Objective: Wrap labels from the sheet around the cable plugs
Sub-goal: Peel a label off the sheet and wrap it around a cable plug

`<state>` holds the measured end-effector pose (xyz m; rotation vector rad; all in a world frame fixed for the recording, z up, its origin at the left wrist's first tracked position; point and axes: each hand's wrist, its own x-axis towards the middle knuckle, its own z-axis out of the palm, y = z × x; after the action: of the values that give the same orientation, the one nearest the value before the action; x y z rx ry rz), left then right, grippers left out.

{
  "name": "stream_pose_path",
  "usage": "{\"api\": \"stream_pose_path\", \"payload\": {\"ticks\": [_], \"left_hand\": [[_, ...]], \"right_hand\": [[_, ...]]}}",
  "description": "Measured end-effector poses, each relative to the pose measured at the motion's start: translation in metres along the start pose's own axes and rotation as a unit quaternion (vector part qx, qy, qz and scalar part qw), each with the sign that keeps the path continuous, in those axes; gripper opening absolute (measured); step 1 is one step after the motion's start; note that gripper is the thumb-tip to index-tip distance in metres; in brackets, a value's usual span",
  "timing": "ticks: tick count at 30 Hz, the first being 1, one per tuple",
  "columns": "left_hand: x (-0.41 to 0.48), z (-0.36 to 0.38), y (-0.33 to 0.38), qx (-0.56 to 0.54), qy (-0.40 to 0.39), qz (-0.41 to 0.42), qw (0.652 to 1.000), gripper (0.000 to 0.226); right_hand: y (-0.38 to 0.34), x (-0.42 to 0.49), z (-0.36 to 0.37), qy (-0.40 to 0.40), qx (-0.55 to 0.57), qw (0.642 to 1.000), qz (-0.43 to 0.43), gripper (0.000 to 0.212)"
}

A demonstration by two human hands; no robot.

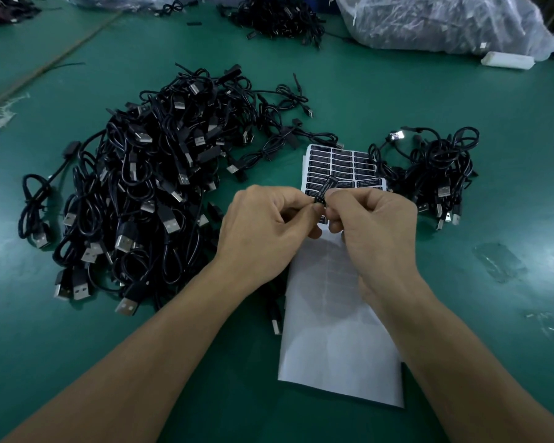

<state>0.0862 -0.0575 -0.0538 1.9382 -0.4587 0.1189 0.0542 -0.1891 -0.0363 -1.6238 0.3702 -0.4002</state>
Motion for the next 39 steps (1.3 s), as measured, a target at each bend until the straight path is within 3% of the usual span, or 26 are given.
{"api": "stream_pose_path", "payload": {"ticks": [14, 28, 39], "left_hand": [[-0.0011, 0.0003, 0.0003, -0.002, 0.0, 0.008, 1.0, 0.015], [0.0008, -0.0023, 0.0052, -0.084, -0.019, -0.017, 0.996, 0.013], [0.0041, -0.0024, 0.0041, -0.093, -0.03, -0.053, 0.994, 0.016]], "right_hand": [[0.0023, 0.0003, 0.0014, 0.013, -0.019, 1.0, -0.007, 0.027], [0.0008, -0.0021, 0.0009, 0.004, 0.001, 1.0, -0.029, 0.021], [-0.0033, -0.0039, 0.0001, -0.025, 0.019, 0.999, -0.043, 0.034]]}}
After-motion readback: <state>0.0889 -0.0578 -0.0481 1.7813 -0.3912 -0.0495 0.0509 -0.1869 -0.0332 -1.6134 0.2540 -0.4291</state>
